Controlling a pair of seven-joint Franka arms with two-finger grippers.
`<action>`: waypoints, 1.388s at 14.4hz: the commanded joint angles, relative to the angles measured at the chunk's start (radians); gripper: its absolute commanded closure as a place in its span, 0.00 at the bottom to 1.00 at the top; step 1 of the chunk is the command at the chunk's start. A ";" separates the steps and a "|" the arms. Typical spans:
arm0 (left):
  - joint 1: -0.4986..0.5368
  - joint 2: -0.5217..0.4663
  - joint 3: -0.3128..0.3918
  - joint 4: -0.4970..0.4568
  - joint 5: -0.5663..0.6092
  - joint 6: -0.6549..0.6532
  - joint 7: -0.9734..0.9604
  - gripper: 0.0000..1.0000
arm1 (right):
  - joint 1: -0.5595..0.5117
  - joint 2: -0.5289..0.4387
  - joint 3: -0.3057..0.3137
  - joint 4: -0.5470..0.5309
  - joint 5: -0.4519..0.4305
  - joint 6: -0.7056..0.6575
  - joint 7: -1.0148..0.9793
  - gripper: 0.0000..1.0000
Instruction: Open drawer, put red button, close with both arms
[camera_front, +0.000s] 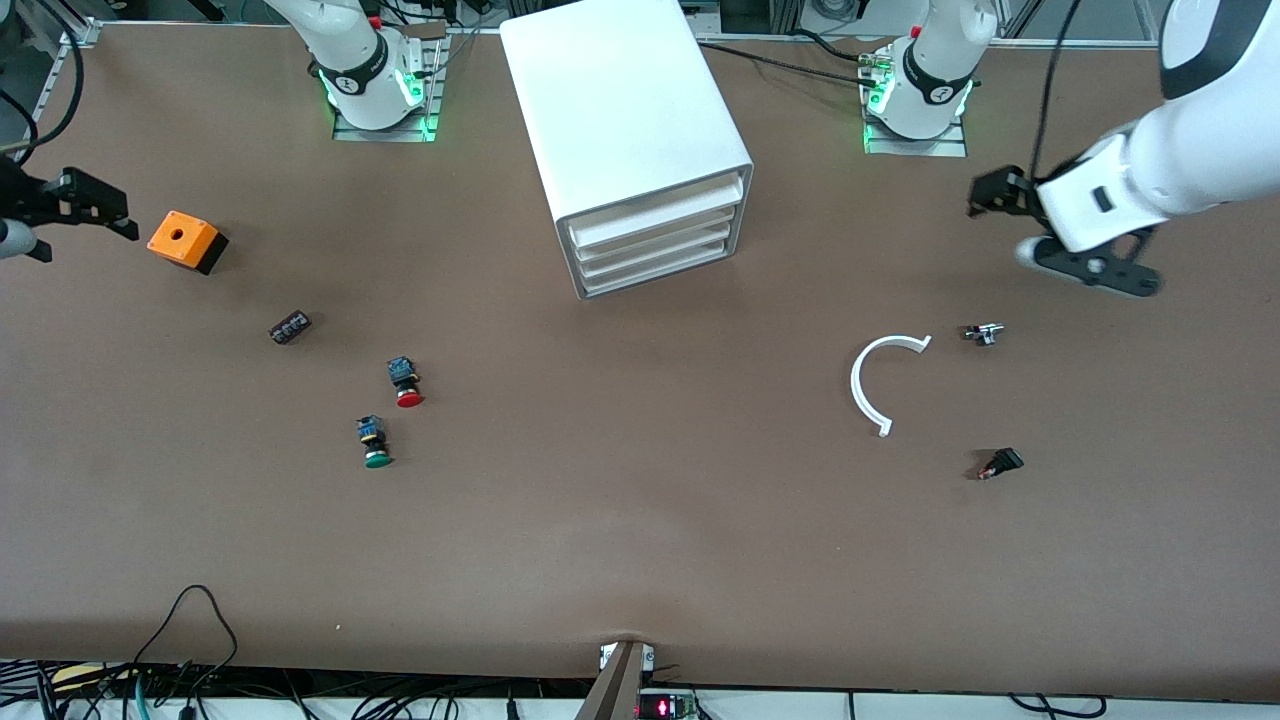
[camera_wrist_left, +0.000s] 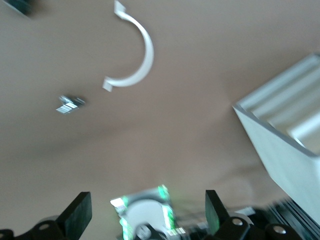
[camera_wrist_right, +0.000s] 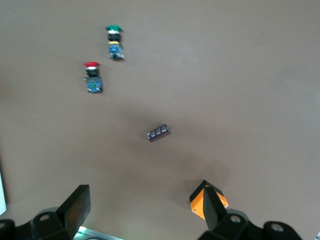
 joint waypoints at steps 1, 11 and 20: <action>0.002 0.069 -0.036 0.034 -0.112 -0.101 0.039 0.00 | -0.008 0.033 0.006 0.005 -0.007 0.010 -0.002 0.00; -0.020 0.374 -0.053 -0.020 -0.657 0.086 0.318 0.00 | 0.016 0.227 0.028 0.068 0.039 0.035 -0.014 0.00; -0.092 0.382 -0.081 -0.302 -0.905 0.434 0.704 0.03 | 0.070 0.390 0.032 0.067 0.182 0.178 -0.005 0.00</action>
